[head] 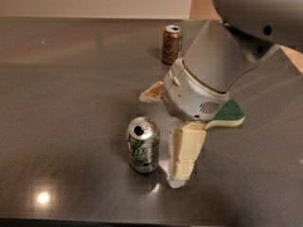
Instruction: Move 7up can near orange can
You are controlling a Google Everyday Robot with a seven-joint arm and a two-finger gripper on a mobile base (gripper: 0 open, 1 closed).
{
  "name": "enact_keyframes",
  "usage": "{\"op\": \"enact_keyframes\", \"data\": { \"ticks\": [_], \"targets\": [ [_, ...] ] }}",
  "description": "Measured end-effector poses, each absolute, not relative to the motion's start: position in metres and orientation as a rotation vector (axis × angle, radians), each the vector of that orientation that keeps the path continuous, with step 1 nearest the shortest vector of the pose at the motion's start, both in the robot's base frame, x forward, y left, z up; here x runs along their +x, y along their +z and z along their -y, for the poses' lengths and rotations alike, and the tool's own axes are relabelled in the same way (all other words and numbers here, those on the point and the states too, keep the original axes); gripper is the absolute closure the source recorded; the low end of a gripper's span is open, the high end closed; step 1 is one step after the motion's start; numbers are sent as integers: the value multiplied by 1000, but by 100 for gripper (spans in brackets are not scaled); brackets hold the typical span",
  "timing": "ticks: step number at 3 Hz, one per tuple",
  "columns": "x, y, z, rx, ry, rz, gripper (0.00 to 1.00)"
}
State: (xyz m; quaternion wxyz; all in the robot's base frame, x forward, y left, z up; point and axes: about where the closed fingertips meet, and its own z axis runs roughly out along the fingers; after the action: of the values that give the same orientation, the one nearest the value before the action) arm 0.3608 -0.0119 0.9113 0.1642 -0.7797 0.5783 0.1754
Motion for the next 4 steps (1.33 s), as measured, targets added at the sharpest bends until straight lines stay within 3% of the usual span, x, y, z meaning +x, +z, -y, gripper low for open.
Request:
{"op": "enact_keyframes", "data": {
  "ticks": [1, 2, 4],
  "targets": [
    [361, 902, 2, -2235, 506, -1623, 0],
    [368, 896, -1, -2225, 506, -1618, 18],
    [382, 907, 5, -2187, 482, -1636, 65]
  ]
}}
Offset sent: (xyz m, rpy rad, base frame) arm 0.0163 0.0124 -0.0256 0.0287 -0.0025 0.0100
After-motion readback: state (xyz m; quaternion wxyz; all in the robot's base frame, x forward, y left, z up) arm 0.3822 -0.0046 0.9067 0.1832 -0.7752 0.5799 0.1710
